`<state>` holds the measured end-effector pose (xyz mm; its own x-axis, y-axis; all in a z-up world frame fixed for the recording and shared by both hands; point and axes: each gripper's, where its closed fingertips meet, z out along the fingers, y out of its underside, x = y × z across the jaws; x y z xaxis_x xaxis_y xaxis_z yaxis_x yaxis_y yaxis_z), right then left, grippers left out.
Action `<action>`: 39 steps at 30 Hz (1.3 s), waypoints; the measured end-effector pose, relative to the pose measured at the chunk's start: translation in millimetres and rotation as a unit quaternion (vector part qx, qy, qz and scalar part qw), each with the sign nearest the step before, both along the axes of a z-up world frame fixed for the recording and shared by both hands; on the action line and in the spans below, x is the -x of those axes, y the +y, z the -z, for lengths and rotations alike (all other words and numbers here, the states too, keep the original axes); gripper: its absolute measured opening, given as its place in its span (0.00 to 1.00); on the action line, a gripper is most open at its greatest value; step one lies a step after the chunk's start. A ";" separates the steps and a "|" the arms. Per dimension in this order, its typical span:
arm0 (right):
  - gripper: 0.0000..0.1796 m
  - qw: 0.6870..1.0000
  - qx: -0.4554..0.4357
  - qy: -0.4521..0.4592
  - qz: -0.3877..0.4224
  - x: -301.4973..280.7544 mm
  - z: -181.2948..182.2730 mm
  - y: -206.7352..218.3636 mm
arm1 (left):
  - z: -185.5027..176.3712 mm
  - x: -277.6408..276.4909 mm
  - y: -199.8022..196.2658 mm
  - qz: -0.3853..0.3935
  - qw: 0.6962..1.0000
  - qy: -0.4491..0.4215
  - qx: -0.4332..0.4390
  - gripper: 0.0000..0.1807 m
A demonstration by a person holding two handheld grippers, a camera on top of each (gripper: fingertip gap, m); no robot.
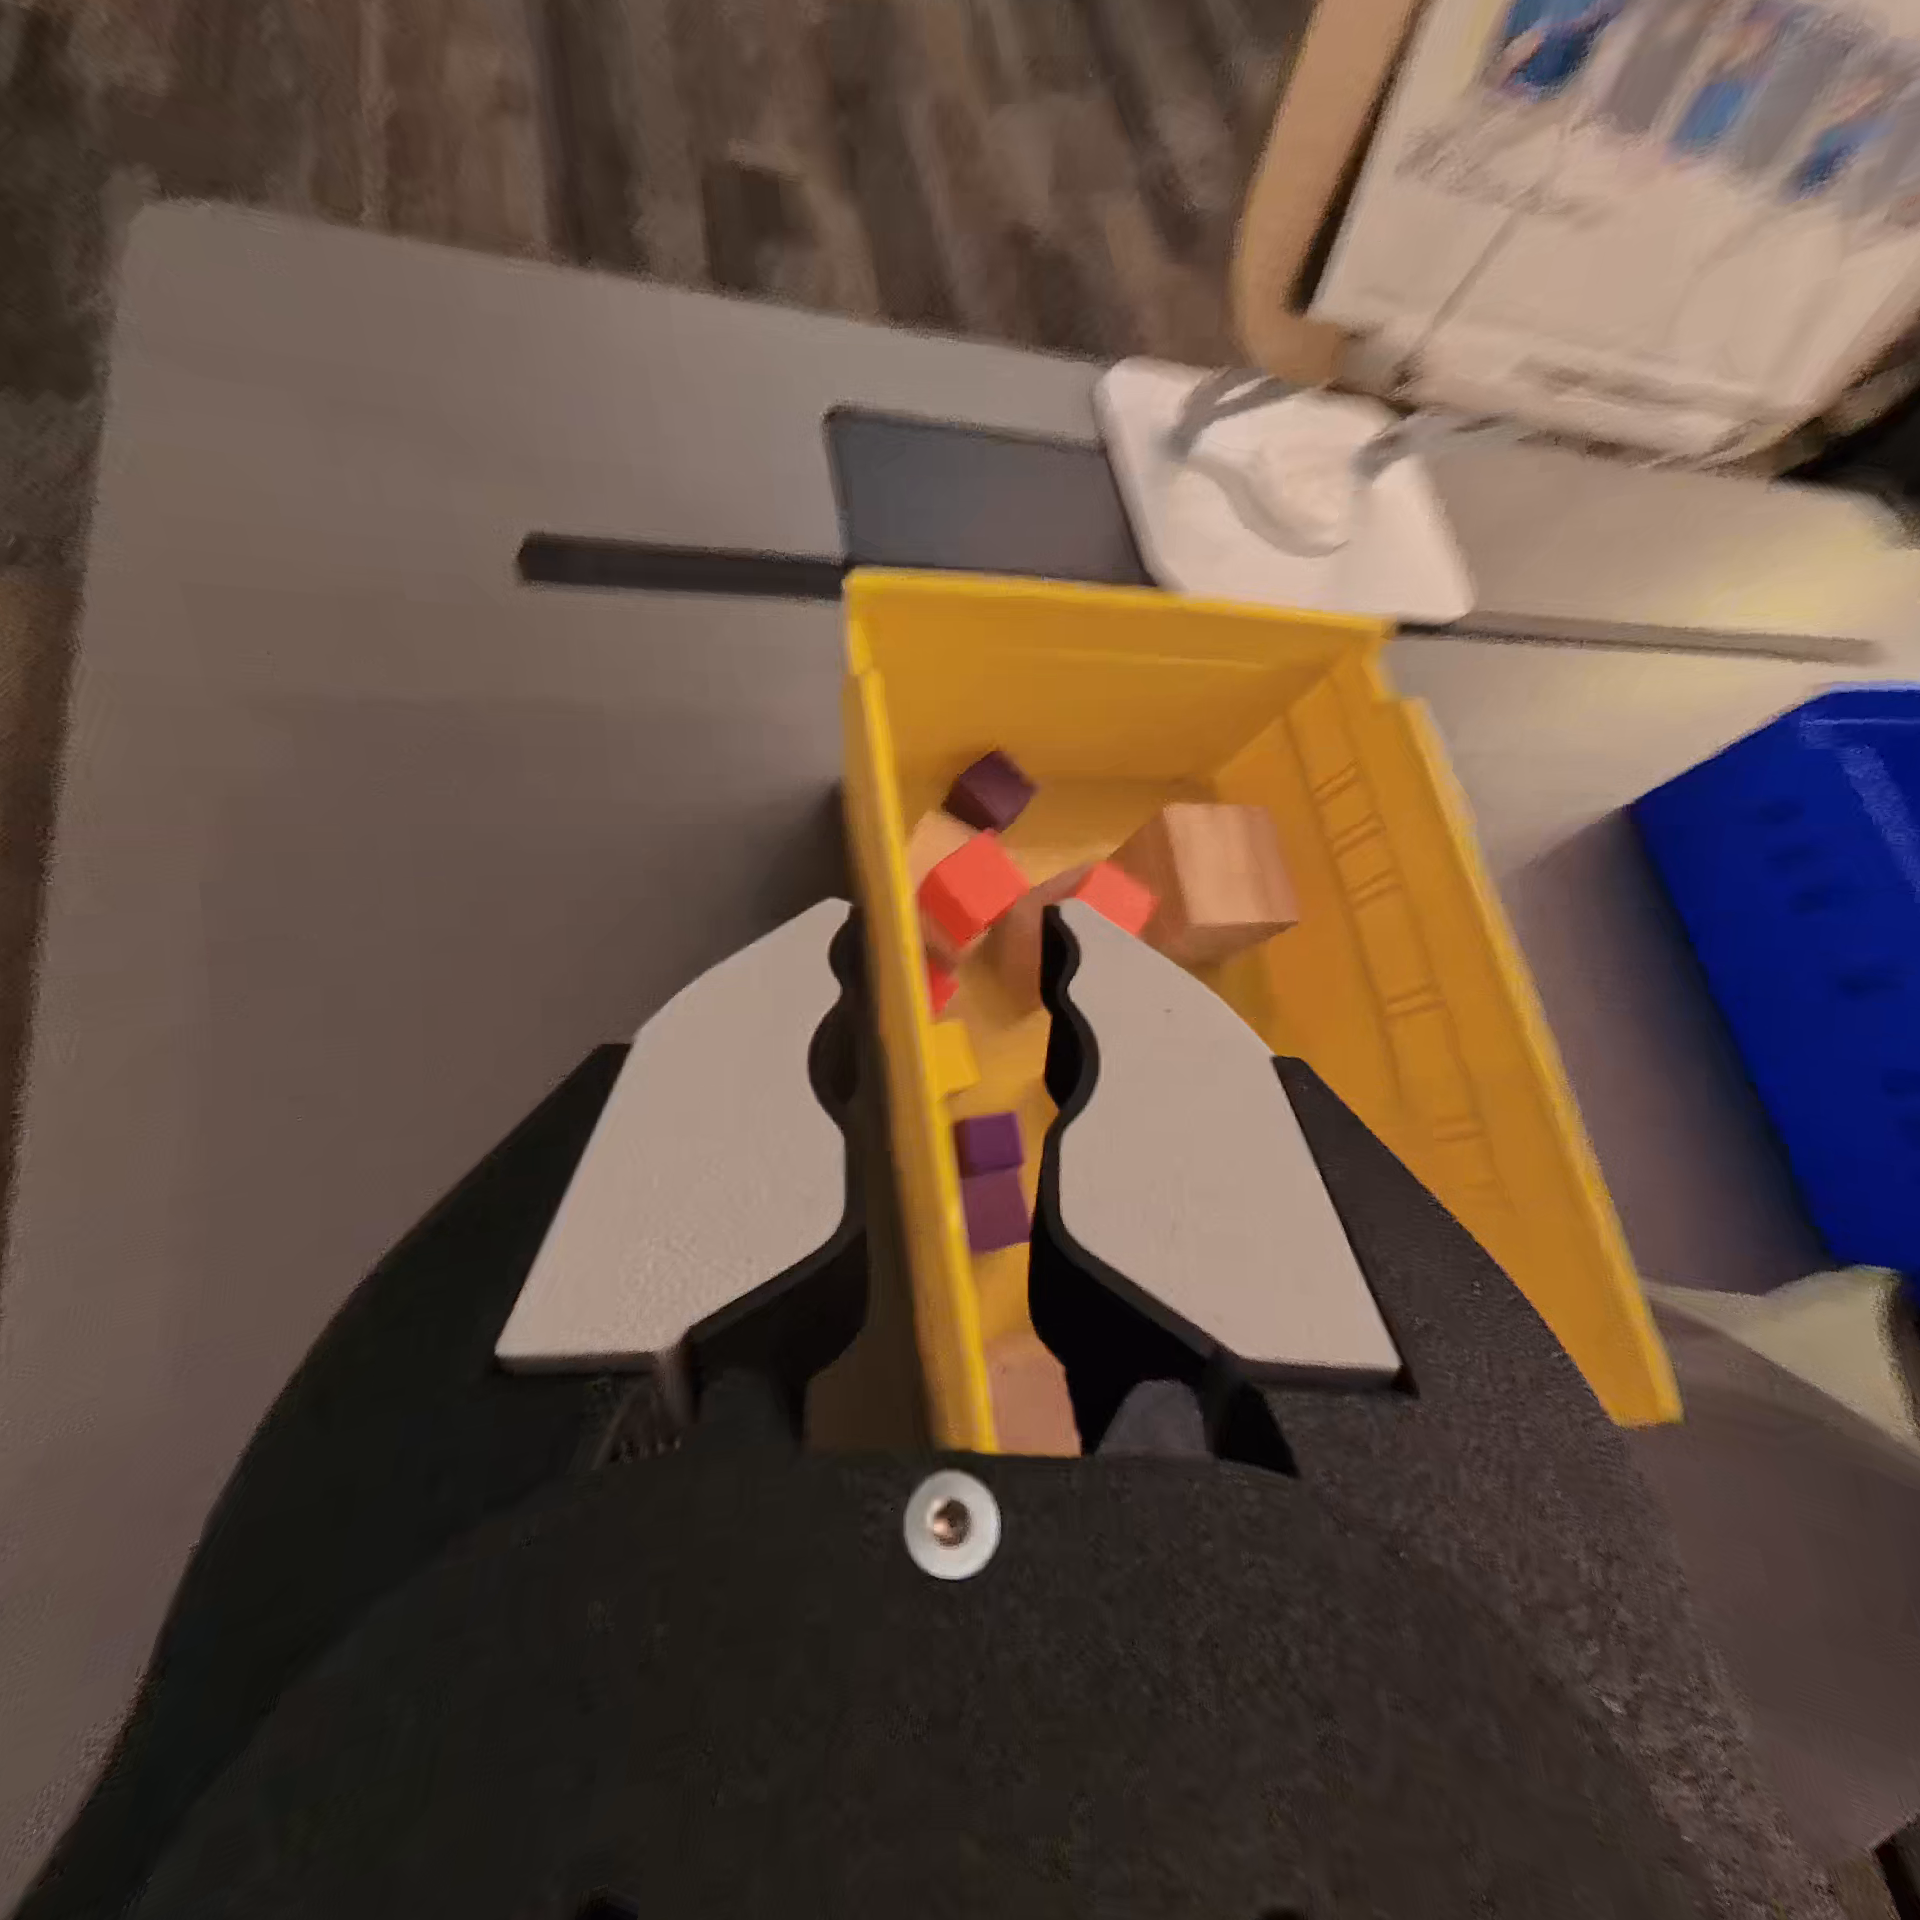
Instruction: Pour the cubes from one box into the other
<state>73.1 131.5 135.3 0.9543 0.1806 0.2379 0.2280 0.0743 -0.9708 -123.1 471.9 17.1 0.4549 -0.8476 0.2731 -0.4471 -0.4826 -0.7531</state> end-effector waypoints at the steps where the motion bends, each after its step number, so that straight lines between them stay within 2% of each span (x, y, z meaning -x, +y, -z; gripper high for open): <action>1: 0.00 1.000 0.008 -0.001 0.002 -0.5 2.9 1.1 | 13.2 6.4 4.7 -0.020 0.999 0.046 0.003 0.20; 3: 0.00 0.999 0.032 0.005 0.008 -2.1 10.9 4.9 | 33.3 7.7 0.2 -0.013 0.995 0.097 0.030 0.23; 6: 0.01 0.997 0.065 0.015 0.028 -5.9 23.3 12.8 | 53.4 -0.9 -8.4 0.013 0.990 0.126 0.067 0.21; 8: 0.05 0.995 0.088 0.024 0.047 -8.3 31.6 19.1 | 71.8 2.8 -8.2 0.010 0.981 0.176 0.077 0.20; 10: 0.13 0.992 0.094 0.041 0.071 -10.2 35.6 26.2 | 89.0 9.0 -6.7 0.005 0.971 0.226 0.083 0.19; 15: 0.28 0.980 0.142 0.123 0.070 11.0 62.9 55.5 | 104.9 -1.1 -20.2 0.031 0.963 0.229 0.141 0.05; 20: 0.26 0.950 0.231 0.207 0.036 43.7 103.2 91.8 | 106.2 -0.1 -20.0 0.017 0.958 0.265 0.106 0.04; 24: 0.27 0.924 0.296 0.225 0.085 41.7 123.9 130.2 | 107.1 -4.4 -37.8 0.038 0.948 0.302 0.090 0.03; 28: 0.33 0.866 0.434 0.181 0.169 28.7 162.1 144.3 | 106.9 -21.2 -68.1 0.089 0.947 0.287 0.116 0.05; 32: 0.33 0.807 0.511 0.135 0.264 3.6 190.0 141.7 | 108.5 -21.7 -80.6 0.105 0.941 0.291 0.137 0.07; 36: 0.31 0.751 0.574 0.190 0.264 12.5 220.5 139.9 | 110.6 -20.4 -83.4 0.113 0.940 0.282 0.158 0.08; 39: 0.26 0.708 0.622 0.213 0.259 22.8 242.2 135.2 | 114.6 -20.1 -85.5 0.118 0.936 0.279 0.177 0.10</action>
<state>50.2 266.7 -106.9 0.9065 -0.4029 -0.1262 -0.4211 -0.8846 -0.2003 -103.0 386.4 -97.5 0.4218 -0.8441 0.3310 -0.8491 -0.4957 -0.1823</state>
